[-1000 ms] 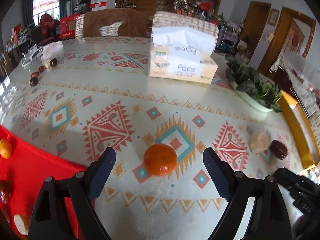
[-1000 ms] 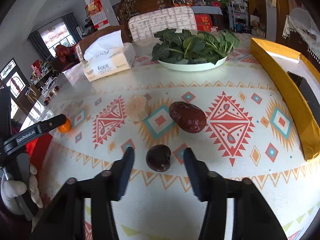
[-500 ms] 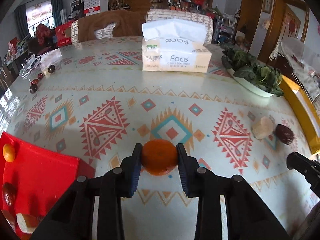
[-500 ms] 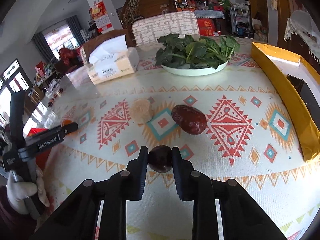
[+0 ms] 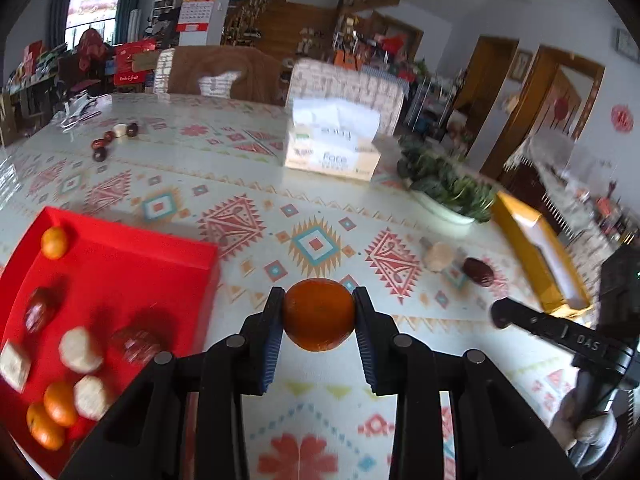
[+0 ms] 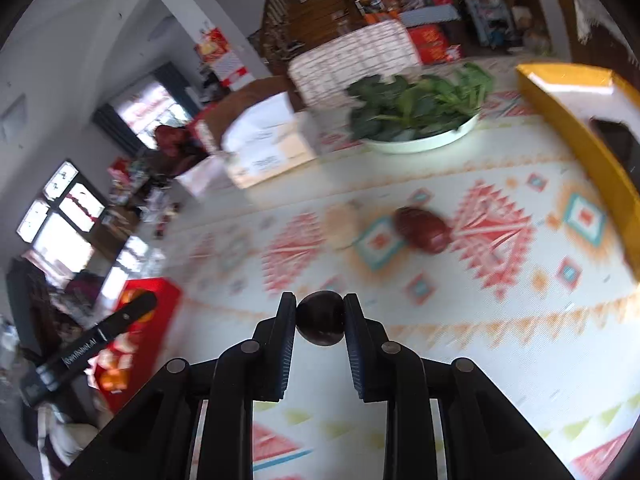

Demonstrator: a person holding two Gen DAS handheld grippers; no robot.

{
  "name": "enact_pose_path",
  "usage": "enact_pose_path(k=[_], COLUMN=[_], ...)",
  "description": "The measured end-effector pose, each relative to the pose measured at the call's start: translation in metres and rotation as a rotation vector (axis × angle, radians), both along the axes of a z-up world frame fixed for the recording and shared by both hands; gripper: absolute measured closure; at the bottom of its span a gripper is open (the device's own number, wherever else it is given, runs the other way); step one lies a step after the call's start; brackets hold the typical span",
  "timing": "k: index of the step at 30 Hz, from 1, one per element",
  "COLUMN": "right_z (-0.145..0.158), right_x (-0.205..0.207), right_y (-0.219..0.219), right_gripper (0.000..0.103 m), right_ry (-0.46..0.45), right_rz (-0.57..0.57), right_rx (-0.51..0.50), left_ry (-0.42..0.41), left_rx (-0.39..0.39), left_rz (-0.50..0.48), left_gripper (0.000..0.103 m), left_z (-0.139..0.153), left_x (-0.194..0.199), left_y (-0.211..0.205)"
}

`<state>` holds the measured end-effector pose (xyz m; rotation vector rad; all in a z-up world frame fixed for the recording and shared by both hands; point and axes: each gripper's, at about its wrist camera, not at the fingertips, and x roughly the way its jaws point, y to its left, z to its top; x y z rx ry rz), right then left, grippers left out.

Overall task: Organize fruits
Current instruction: 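Carry the orange and date over the red tray and open both tools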

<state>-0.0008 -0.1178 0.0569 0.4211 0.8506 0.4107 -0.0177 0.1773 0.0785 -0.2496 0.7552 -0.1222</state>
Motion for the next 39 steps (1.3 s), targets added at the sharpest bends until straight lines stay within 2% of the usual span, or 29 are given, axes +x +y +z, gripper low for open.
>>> enact_pose_path(k=[6, 10, 18, 23, 28, 31, 39], right_z=[0.014, 0.022, 0.051, 0.107, 0.142, 0.141, 0.091], right_x=[-0.02, -0.033, -0.057, -0.071, -0.077, -0.077, -0.056], right_y=[0.02, 0.033, 0.064, 0.053, 0.058, 0.086, 0.185], right_gripper=[0.076, 0.076, 0.076, 0.076, 0.076, 0.076, 0.076], right_ry=[0.038, 0.056, 0.023, -0.098, -0.164, -0.151, -0.034], right_rz=[0.086, 0.122, 0.17, 0.144, 0.147, 0.196, 0.334], right_rx=[0.175, 0.261, 0.258, 0.268, 0.25, 0.232, 0.172], left_ry=[-0.067, -0.078, -0.103, -0.123, -0.117, -0.11, -0.073], left_rx=[-0.055, -0.097, -0.142, -0.149, -0.166, -0.165, -0.14], left_rz=[0.05, 0.089, 0.237, 0.315, 0.361, 0.369, 0.362], left_gripper=[0.07, 0.07, 0.07, 0.07, 0.07, 0.07, 0.07], left_z=[0.019, 0.02, 0.016, 0.015, 0.007, 0.002, -0.011], left_x=[-0.053, -0.077, -0.125, -0.146, -0.151, -0.153, -0.146], left_y=[0.033, 0.06, 0.128, 0.162, 0.189, 0.197, 0.206])
